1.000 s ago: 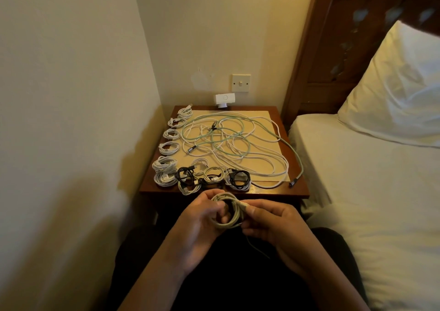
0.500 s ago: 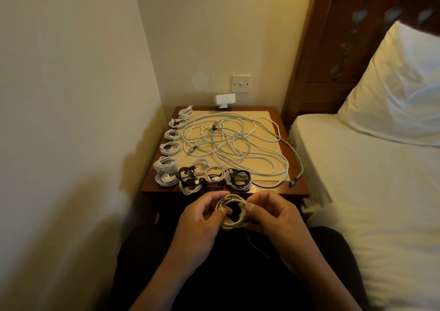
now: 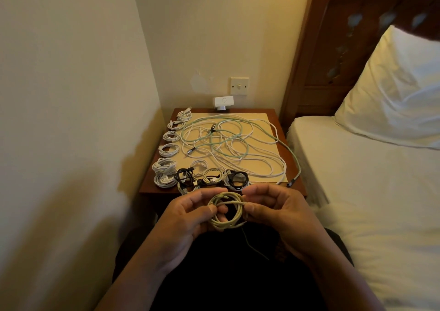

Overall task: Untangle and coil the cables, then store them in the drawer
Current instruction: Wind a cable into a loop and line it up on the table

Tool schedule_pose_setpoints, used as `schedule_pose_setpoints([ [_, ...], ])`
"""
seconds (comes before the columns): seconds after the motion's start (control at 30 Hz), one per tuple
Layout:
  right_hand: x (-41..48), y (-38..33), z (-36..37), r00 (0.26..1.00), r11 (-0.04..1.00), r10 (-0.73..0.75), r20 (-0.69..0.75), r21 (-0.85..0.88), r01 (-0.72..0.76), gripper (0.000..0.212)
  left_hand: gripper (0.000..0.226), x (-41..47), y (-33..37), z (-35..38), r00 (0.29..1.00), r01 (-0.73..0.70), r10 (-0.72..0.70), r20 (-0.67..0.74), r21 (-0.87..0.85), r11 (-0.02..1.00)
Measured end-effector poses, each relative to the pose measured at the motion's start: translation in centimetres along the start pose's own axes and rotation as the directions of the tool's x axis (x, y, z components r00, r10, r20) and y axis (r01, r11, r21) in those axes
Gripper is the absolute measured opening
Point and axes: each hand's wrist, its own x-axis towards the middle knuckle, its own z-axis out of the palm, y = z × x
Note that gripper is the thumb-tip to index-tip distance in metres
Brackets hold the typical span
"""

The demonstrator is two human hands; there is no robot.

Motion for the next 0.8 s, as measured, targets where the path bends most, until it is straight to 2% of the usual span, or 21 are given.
schedule_pose_setpoints([
  [0.1,0.4,0.2,0.1,0.999,0.979,-0.023,-0.036,-0.205,0.016,0.025,0.036,0.2,-0.4,0.4,0.995,-0.082,0.09,-0.035,0.189,0.979],
  [0.17,0.4,0.2,0.2,1.0,0.956,0.002,-0.021,-0.293,-0.008,0.022,0.037,0.3,-0.6,0.5,0.995,-0.085,0.094,-0.036,0.206,0.975],
  [0.2,0.4,0.3,0.3,0.999,0.959,0.032,-0.018,-0.281,-0.036,0.021,0.038,0.3,-0.7,0.5,0.995,-0.076,0.086,-0.045,0.189,0.979],
  [0.27,0.5,0.6,0.3,0.995,0.981,0.092,-0.029,-0.167,-0.096,0.02,0.038,0.6,-0.8,0.6,0.996,-0.047,0.054,-0.072,0.102,0.994],
  [0.33,0.9,1.1,0.0,0.99,0.99,0.138,-0.026,-0.018,-0.138,0.023,0.04,0.9,-1.0,0.5,0.998,0.001,-0.005,-0.069,-0.059,0.998],
  [0.4,1.3,1.3,-0.2,0.978,0.961,0.204,0.041,0.184,-0.208,0.032,0.045,1.2,-1.2,0.3,0.998,0.033,-0.044,-0.053,-0.183,0.983],
  [0.47,1.6,1.4,-0.2,0.967,0.926,0.236,0.091,0.282,-0.253,0.036,0.047,1.4,-1.4,0.0,0.996,0.031,-0.046,-0.071,-0.199,0.98],
  [0.57,2.2,1.7,0.0,0.961,0.911,0.263,0.089,0.304,-0.278,0.03,0.049,1.6,-1.6,-0.2,0.993,0.004,-0.019,-0.113,-0.136,0.991],
  [0.63,2.6,2.1,0.1,0.965,0.932,0.26,0.036,0.251,-0.26,0.029,0.048,1.6,-1.7,-0.2,0.992,-0.003,-0.011,-0.125,-0.112,0.994],
  [0.73,2.6,2.7,0.2,0.978,0.982,0.167,-0.127,-0.069,-0.176,0.024,0.047,1.6,-1.7,-0.3,0.99,0.005,-0.016,-0.138,-0.08,0.997],
  [0.8,2.4,2.8,0.4,0.987,0.971,0.078,-0.143,-0.214,-0.107,0.023,0.046,1.8,-1.8,-0.3,0.988,0.01,-0.022,-0.152,-0.075,0.997],
])
